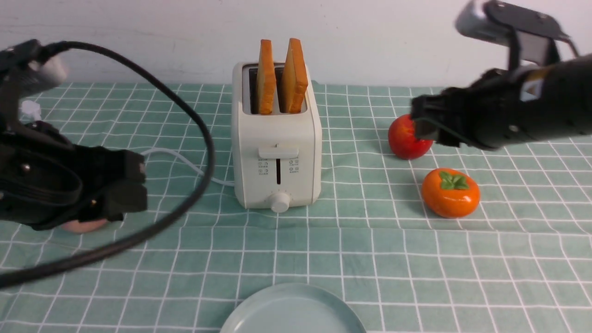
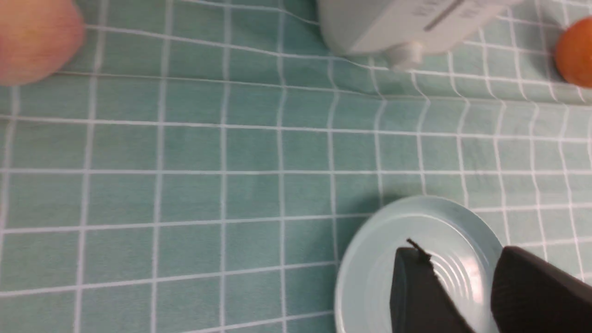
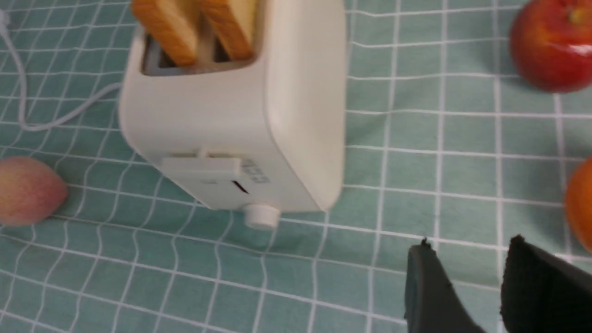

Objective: Take toasted bread from bread machine on blue coffee table place on plate.
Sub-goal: 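Grasp the toast slice in the toaster and pull it up out of the slot with the right gripper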

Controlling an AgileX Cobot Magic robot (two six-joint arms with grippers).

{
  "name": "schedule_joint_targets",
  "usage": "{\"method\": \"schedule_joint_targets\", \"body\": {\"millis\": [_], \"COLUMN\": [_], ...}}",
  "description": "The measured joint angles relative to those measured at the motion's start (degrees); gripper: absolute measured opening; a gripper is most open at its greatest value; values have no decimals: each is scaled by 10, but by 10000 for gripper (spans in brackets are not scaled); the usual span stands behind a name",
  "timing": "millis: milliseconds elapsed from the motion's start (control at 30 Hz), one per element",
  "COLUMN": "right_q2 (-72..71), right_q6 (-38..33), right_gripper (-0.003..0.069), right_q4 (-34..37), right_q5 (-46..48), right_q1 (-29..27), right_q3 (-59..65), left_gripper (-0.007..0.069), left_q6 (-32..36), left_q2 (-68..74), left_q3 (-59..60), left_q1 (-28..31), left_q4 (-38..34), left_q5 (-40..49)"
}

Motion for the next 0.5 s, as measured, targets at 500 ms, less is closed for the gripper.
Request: {"method": "schedule_joint_targets", "body": {"millis": [500], "right_q2": [318], "right_q6": [-23], "right_gripper": [365], "right_q4": [60], "right_q5": [70], "right_q1": [20], "right_q3": [-428], "left_gripper": [238], "left_q6": [5], "left_q2": [0], "left_q3": [0], "left_q1": [-104], "left_q4": [-9], "left_q5": [16]}}
